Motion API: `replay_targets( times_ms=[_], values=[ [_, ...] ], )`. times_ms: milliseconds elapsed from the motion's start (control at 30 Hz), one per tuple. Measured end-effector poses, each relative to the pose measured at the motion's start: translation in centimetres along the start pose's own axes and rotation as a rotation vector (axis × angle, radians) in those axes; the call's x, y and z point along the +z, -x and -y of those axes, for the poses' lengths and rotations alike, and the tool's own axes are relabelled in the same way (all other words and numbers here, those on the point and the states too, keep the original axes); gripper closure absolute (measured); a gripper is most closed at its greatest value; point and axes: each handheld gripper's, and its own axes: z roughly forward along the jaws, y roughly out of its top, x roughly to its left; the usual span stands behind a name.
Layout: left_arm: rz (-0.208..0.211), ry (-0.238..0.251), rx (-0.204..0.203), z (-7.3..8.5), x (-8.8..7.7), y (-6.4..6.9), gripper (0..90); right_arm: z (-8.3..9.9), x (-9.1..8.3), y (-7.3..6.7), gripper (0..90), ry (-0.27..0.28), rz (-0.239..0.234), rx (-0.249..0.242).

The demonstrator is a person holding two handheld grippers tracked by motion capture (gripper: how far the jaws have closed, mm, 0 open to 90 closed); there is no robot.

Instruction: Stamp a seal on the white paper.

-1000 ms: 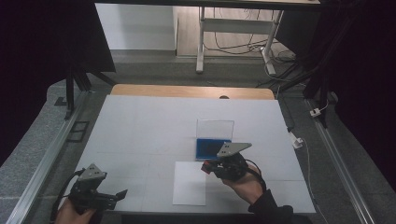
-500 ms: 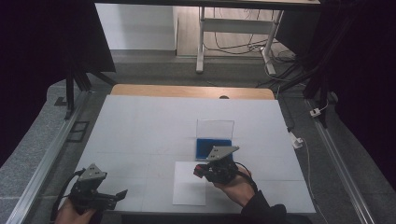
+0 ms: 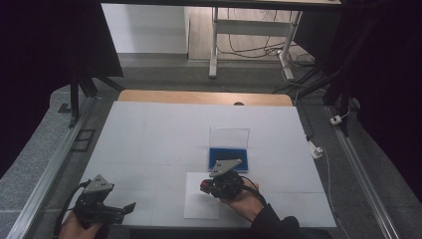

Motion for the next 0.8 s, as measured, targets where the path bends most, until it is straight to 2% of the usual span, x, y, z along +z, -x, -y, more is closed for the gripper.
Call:
replay_targets(
  times_ms=[300, 800],
  values=[
    [0.001, 0.0, 0.0, 0.0, 0.0, 0.0, 2.7, 0.4, 1.3, 0.0, 79.7, -0.033, 0.0, -0.024],
    [0.001, -0.001, 0.0, 0.0, 0.0, 0.0, 2.7, 0.8, 2.0, 0.2, 80.1, -0.058, -0.003, -0.014]
  ],
)
